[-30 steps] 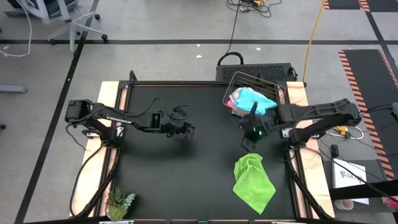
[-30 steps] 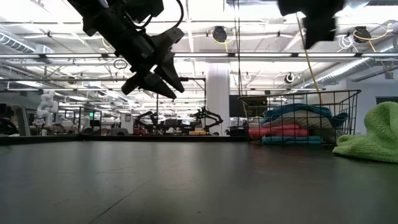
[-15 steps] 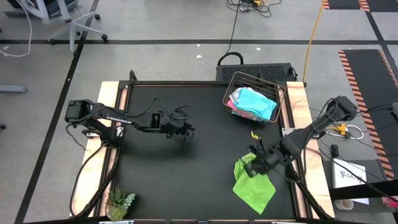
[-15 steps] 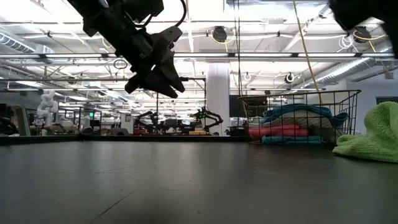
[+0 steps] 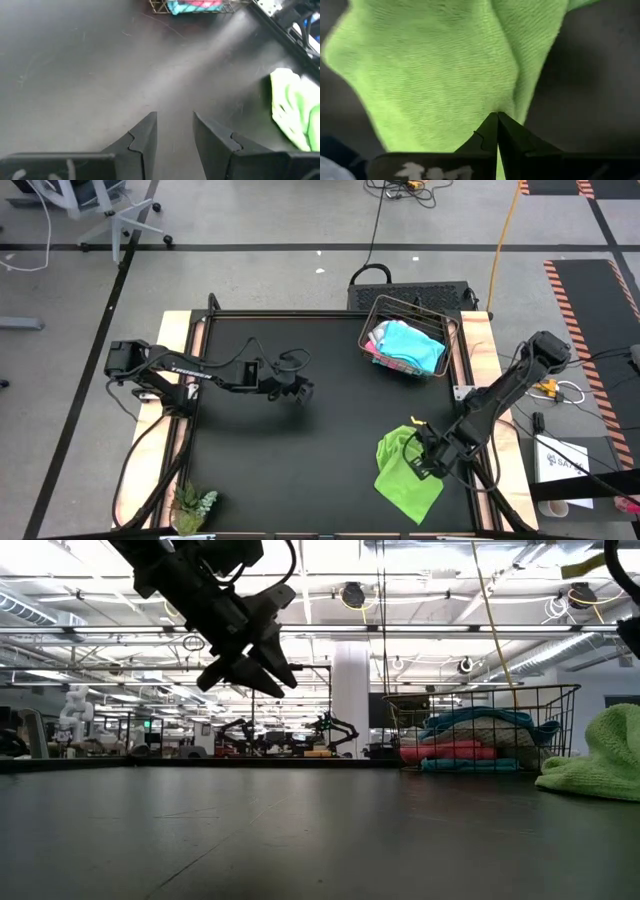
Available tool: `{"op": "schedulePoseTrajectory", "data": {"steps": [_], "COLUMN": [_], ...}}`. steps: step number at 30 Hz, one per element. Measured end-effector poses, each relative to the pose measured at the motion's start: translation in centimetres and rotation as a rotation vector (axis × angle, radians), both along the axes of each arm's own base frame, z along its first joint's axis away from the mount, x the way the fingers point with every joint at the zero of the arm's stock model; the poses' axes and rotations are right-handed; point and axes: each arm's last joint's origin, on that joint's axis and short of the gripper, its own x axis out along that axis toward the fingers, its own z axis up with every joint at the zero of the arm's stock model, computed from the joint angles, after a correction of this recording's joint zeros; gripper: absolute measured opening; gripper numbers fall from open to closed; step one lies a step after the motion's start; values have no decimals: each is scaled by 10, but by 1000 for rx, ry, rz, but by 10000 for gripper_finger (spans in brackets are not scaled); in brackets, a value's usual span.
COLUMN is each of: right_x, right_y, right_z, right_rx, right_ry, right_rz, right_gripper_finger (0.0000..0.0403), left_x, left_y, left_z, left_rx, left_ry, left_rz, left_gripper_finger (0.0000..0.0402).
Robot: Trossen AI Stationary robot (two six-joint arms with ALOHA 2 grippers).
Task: Fold microfiber towels
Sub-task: Fold the green towel
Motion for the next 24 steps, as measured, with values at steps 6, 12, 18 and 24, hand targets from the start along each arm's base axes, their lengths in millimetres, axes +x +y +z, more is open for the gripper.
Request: {"op": "schedulePoseTrajectory", "data": {"steps": [6, 12, 18, 24], "right_x": [-3, -2, 2, 9], "right_y": [-5, -8, -16, -34], "right_z": [-8, -8, -4, 11], "right_rx": [-43, -65, -53, -9], "right_ry": [-12, -14, -29, -108], "right_rz": [126, 177, 140, 62], "right_gripper_finger": [31, 96, 155, 170], "left_x": [0, 0, 0, 0], "left_y": [0, 1, 1, 1], "left_z": [0, 0, 0, 0], "left_rx": [-33, -42, -36, -35], "left_ry": [-13, -20, -22, -22], "left_rz": [39, 70, 88, 87], "left_gripper_finger": [127, 127, 127, 127]}}
